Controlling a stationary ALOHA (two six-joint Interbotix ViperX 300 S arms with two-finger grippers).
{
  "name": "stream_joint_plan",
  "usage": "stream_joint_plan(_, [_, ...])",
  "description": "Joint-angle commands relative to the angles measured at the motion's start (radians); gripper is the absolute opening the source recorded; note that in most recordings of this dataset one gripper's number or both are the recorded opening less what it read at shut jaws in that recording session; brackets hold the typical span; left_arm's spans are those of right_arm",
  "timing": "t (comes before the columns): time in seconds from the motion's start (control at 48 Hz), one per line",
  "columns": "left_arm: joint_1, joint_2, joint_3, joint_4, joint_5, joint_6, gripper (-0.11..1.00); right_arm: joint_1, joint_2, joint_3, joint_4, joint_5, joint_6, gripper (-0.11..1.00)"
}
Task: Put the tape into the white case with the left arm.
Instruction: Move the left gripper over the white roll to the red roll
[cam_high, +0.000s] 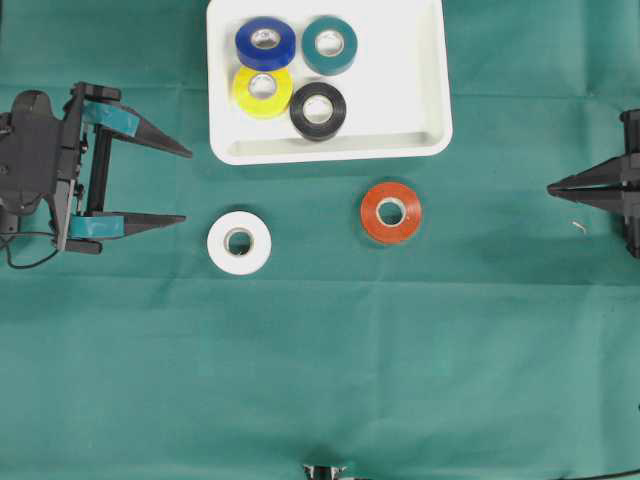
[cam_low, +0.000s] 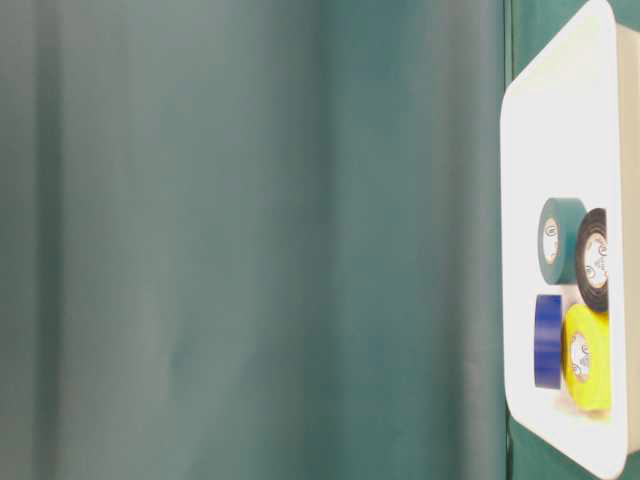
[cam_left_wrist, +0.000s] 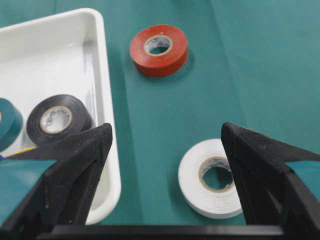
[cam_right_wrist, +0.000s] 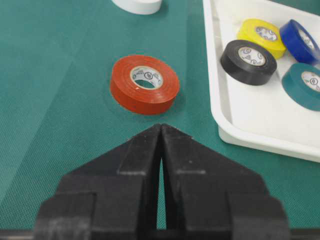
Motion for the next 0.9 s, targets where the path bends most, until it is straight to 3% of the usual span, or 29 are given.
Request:
stream_joint_plan(0.0, [-0.006,0.000,-0.017,-0.002,-0.011,0.000,0.90,-0.002,0.006,0.003,-0.006,-0.008,0.000,-0.09])
stream_joint_plan(0.291, [-0.034,0.110,-0.084,-0.003,-0.011,0.000,0.90,-0.002,0.006,0.003,-0.006,-0.006,0.000,-0.09])
stream_joint_plan(0.874, [-0.051,0.499,-0.393,-0.002,0.044,0.005,0.90,-0.002,0.006,0.003,-0.006,-0.008,0.000,-0.09])
